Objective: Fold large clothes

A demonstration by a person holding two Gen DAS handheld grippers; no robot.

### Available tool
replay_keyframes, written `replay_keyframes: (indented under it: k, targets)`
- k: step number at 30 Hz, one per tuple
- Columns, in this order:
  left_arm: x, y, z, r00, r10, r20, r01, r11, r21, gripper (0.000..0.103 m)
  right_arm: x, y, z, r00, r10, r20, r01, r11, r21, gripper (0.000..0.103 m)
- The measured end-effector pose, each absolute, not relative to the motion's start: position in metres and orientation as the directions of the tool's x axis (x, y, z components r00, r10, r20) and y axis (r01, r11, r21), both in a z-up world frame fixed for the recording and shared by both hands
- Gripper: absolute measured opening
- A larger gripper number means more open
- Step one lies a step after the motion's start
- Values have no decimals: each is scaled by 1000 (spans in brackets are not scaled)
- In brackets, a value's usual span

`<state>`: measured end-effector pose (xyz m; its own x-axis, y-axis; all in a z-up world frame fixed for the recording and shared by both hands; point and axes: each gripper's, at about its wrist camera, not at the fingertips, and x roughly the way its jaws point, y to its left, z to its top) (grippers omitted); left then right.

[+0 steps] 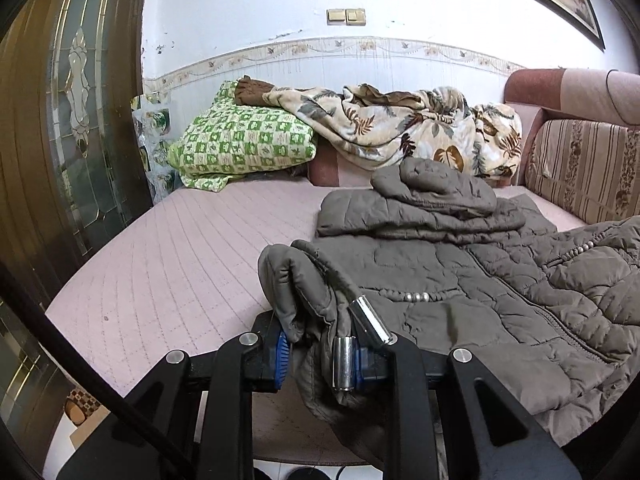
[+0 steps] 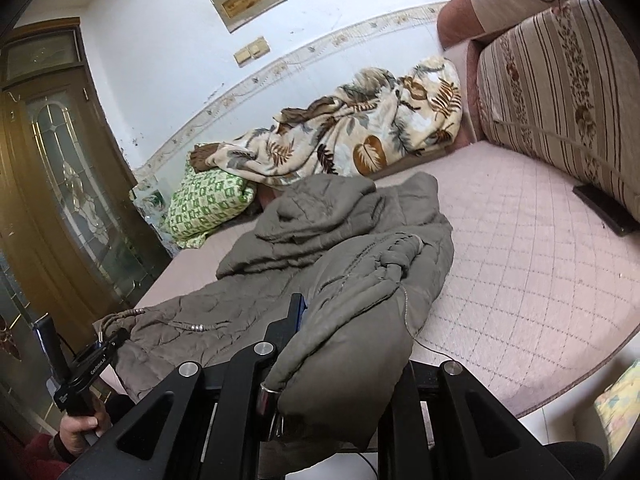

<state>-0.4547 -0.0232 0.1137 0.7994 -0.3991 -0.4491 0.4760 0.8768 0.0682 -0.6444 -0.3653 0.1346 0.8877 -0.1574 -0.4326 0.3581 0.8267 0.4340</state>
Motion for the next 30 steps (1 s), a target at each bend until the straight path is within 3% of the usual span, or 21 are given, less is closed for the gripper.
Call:
replay_keyframes:
  k: [17,24,30]
  targets:
    - [-426,-31,176,827,-433,-358,479,876,48,23,-641,-375,188,933,-151,-328,300,829,472,16]
    - [-388,-71,203,853,-433,-290,461,887,31,23,-597,-408,219,953,-135,-270,259,827,499,16]
    - [-330,-122,224,876,-413,-248,429,903,9,24,-534,-455,244,952,-138,-274,264,825,500,16]
